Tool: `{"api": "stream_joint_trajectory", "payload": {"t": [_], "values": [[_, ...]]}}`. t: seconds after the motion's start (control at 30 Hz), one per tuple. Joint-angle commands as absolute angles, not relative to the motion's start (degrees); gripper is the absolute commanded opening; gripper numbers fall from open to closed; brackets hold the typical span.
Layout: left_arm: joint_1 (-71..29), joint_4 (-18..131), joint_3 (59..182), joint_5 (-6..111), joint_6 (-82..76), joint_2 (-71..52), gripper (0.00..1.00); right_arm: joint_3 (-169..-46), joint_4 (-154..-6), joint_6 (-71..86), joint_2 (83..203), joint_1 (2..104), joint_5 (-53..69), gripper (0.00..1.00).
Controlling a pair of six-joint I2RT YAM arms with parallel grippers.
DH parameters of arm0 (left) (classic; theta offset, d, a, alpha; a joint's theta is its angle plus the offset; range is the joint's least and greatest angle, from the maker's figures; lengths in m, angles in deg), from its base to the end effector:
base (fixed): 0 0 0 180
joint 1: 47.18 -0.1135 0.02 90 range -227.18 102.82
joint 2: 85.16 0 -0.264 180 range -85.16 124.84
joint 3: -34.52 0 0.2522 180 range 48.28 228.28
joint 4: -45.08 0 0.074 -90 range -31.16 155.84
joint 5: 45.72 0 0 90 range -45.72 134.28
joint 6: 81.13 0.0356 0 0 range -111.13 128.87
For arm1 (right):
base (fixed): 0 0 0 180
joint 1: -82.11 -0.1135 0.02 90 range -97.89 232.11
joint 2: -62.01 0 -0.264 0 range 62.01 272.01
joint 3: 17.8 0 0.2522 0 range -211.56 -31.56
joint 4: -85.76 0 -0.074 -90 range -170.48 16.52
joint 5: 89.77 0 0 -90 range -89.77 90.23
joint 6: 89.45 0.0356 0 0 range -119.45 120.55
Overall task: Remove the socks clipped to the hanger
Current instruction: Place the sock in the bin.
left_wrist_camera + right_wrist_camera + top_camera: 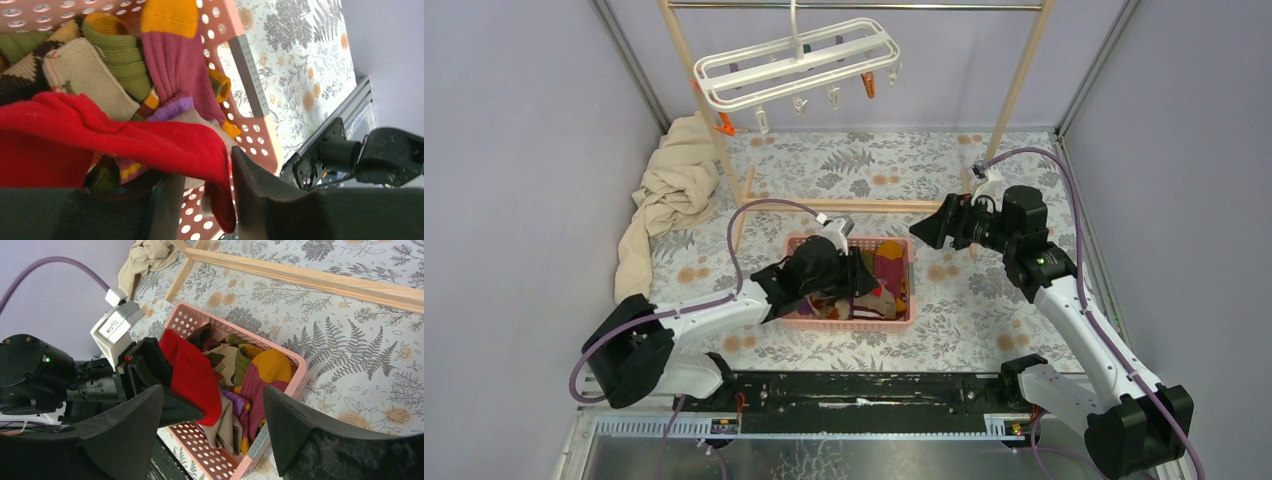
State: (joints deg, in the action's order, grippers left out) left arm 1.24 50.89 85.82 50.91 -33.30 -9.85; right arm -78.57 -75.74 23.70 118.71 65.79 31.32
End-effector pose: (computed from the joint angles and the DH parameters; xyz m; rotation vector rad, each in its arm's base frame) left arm 0.1816 -0.2109 0.2119 0.2002 2.2667 -1.0293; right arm 0.2135 0.0817 0.3260 -0.2887 1.8748 0.9709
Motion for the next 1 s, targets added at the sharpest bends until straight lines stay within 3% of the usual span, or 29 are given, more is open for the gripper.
{"api": "stream_joint_trajectory", "payload": {"t": [0.0,0.33,0.37,0.43,0.97], "values": [[1.5,53.4,91.6,45.9,-29.2,-9.1,0.5,-78.9,-75.5,22.1,118.4,66.0,33.0,0.8],[1.4,65.0,100.9,45.1,-22.7,-12.2,0.76,-79.1,-75.1,23.7,119.7,65.8,35.9,0.8],[1.5,65.6,100.9,44.9,-22.6,-12.9,0.87,-79.2,-74.8,23.6,119.7,65.6,35.8,0.8],[1.5,66.4,100.8,44.5,-22.5,-15.2,0.98,-79.6,-74.2,23.5,120.1,65.0,35.3,0.8],[1.4,75.0,97.2,31.9,-23.1,-30.1,0.98,-82.6,-73.6,21.2,134.0,45.0,15.9,0.81]]}}
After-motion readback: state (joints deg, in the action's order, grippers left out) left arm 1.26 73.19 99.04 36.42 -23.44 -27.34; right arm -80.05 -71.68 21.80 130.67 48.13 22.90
